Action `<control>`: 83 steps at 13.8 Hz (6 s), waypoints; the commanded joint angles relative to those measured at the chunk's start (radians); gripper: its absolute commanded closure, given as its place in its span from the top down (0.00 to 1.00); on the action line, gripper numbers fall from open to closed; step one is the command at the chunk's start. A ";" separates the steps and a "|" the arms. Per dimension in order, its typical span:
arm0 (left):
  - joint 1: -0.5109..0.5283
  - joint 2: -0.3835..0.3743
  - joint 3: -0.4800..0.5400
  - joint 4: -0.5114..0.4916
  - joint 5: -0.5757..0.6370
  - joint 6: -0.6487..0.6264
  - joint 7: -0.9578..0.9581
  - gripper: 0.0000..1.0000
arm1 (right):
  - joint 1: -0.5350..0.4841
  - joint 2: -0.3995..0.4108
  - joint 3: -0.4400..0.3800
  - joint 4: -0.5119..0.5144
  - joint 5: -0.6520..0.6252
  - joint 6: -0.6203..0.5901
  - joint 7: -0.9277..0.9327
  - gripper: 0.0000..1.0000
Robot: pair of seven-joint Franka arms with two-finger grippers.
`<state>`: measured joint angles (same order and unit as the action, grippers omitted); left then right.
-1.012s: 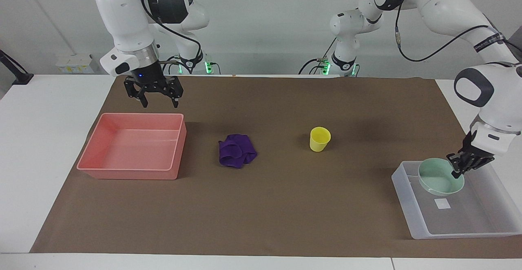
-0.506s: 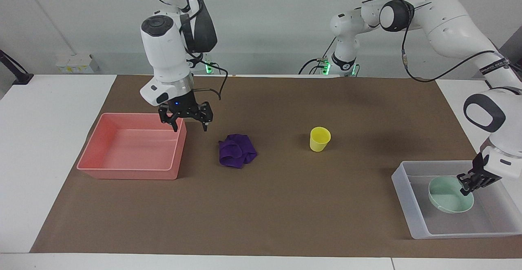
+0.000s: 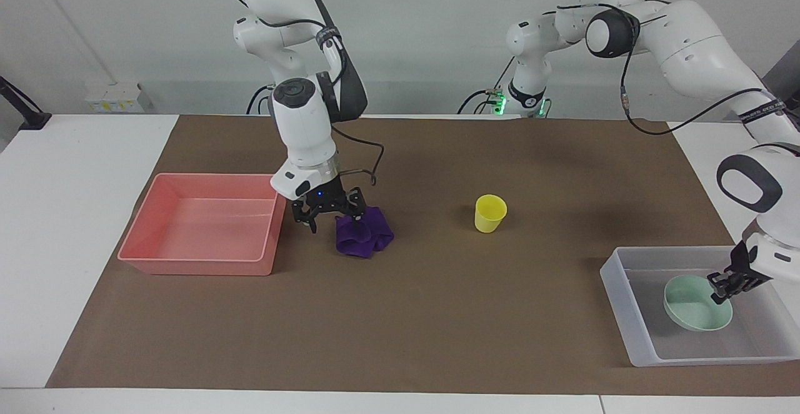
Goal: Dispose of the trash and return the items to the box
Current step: 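Grasp the purple cloth with the right gripper, then carry the cloth to the pink tray while the left gripper reaches the cup, then grasp the yellow cup with the left gripper while the right gripper lowers cloth, then place the cup in the green bowl while the right gripper releases cloth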
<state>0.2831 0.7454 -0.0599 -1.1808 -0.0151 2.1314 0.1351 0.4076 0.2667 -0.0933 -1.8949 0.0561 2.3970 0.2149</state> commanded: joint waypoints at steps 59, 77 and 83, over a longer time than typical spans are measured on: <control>-0.602 -0.635 -0.014 -1.082 -0.029 0.473 -0.236 0.52 | -0.397 -0.244 -0.014 0.246 -0.002 -0.569 -0.265 0.00; -0.332 -0.581 -0.009 -0.783 -0.028 0.410 -0.192 0.00 | -0.481 -0.147 -0.014 -0.226 -0.048 0.014 -0.399 0.00; -0.167 -0.465 -0.012 -0.568 -0.032 0.386 -0.057 0.00 | -0.481 -0.118 -0.014 -0.237 -0.047 0.037 -0.364 0.46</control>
<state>0.0822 0.2041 -0.0598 -1.8634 -0.0407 2.5363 0.0565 -0.0699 0.1567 -0.1139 -2.1208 0.0182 2.4157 -0.1768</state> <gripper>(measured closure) 0.960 0.850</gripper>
